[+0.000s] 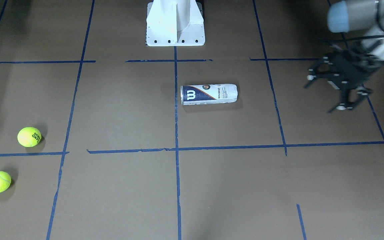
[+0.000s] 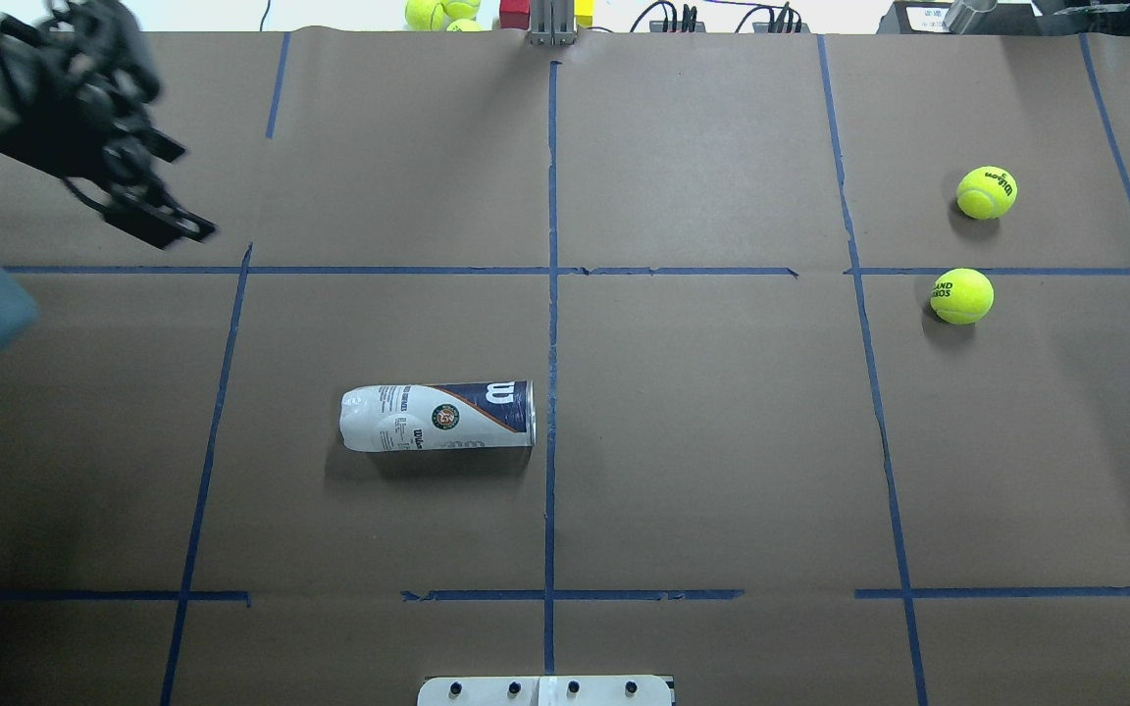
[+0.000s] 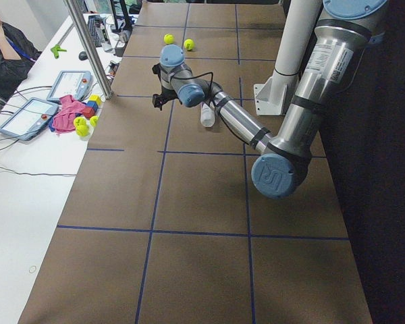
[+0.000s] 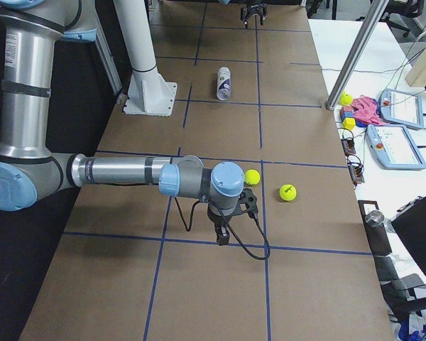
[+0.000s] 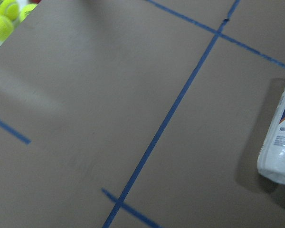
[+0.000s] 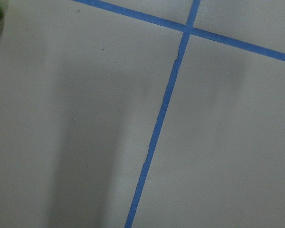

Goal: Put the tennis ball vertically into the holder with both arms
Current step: 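Reach the left gripper down to the lying tennis ball can and grasp it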

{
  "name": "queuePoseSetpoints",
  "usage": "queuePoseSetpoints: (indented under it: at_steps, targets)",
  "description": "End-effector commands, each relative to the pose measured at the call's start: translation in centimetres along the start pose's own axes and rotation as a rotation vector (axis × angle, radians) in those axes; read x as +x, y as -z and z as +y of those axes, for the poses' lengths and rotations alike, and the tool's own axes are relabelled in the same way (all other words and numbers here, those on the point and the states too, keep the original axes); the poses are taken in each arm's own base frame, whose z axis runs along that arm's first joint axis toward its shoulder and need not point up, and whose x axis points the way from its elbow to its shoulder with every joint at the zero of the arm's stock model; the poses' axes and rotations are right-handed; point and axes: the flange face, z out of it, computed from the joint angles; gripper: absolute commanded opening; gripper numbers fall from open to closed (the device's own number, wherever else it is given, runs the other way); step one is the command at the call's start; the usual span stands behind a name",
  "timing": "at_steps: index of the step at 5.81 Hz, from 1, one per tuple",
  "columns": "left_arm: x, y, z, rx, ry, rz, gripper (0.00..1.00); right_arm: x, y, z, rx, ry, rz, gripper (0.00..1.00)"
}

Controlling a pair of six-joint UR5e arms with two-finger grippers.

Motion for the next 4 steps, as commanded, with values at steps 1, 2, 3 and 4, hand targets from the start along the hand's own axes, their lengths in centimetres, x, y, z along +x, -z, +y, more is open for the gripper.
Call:
queuePoseSetpoints:
  at_steps: [1, 2, 3, 4]
  targets:
    - [8.9, -6.5, -7.2, -0.086, -0.107, -0.018, 1.00, 0.0, 0.0, 0.0, 0.000, 0.000, 0.000, 1.00]
    - [11.5, -6.9, -10.7, -0.130, -0.122, -0.037, 1.00, 0.0, 0.0, 0.0, 0.000, 0.000, 0.000, 1.00]
    - [15.7, -9.1, -11.9, -0.176, -0.170, -0.028, 1.00, 0.1, -0.1, 0.0, -0.002, -0.002, -0.001, 1.00]
    - [18.0, -10.6, -13.4, -0.234, -0.204, -0.054, 1.00, 0.1, -0.2, 0.1, -0.003, -0.003, -0.001, 1.00]
